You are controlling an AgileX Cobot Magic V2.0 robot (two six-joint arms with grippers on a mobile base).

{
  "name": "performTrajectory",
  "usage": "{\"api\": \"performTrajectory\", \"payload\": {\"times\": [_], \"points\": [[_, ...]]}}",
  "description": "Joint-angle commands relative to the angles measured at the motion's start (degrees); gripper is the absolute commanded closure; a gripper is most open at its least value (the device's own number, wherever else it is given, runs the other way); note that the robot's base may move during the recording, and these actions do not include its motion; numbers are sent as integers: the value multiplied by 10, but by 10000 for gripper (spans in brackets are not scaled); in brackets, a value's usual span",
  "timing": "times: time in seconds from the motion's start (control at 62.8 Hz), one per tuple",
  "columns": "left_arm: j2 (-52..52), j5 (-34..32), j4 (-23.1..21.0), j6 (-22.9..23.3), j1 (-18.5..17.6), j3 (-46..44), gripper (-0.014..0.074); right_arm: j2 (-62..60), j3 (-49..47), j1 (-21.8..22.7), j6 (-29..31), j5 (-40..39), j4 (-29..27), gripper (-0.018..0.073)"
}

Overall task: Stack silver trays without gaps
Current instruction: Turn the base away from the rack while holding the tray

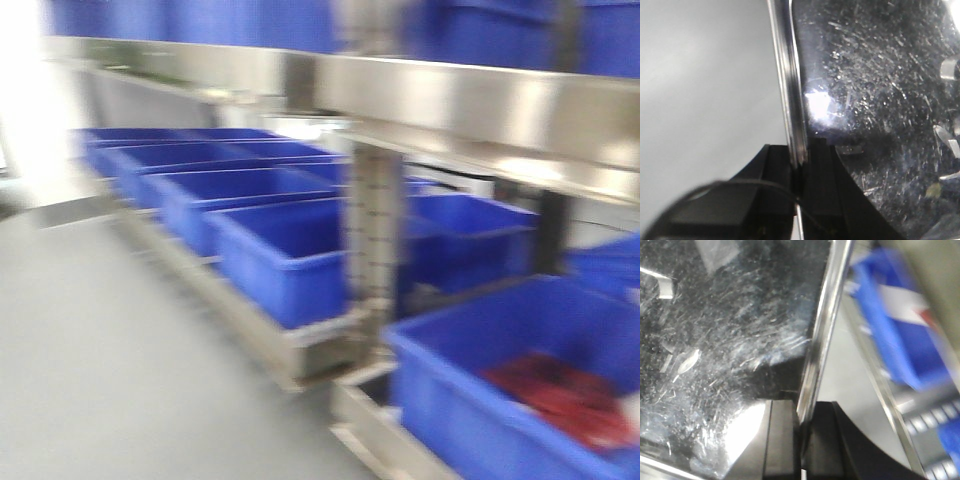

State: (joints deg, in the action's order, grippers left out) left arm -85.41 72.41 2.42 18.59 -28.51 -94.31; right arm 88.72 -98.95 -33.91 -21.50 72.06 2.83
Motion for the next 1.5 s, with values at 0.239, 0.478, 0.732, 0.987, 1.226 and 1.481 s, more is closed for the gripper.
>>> {"api": "performTrajectory", "payload": {"times": [0.239, 0.478, 0.732, 0.987, 1.226, 1.481], "points": [[22, 24, -10, -12, -4, -15, 645, -26, -17, -5, 17, 45, -17, 504], [22, 24, -10, -12, -4, -15, 645, -26, -17, -5, 17, 45, -17, 504], [22, 24, -10, -12, -4, -15, 645, -26, -17, -5, 17, 45, -17, 504], [22, 24, -10, -12, -4, -15, 645, -26, -17, -5, 17, 45, -17, 504], [22, 24, -13, -12, -4, -15, 645, -26, -17, -5, 17, 45, -17, 504], [22, 24, -24, -12, -4, -15, 645, -26, -17, -5, 17, 45, -17, 504]]}}
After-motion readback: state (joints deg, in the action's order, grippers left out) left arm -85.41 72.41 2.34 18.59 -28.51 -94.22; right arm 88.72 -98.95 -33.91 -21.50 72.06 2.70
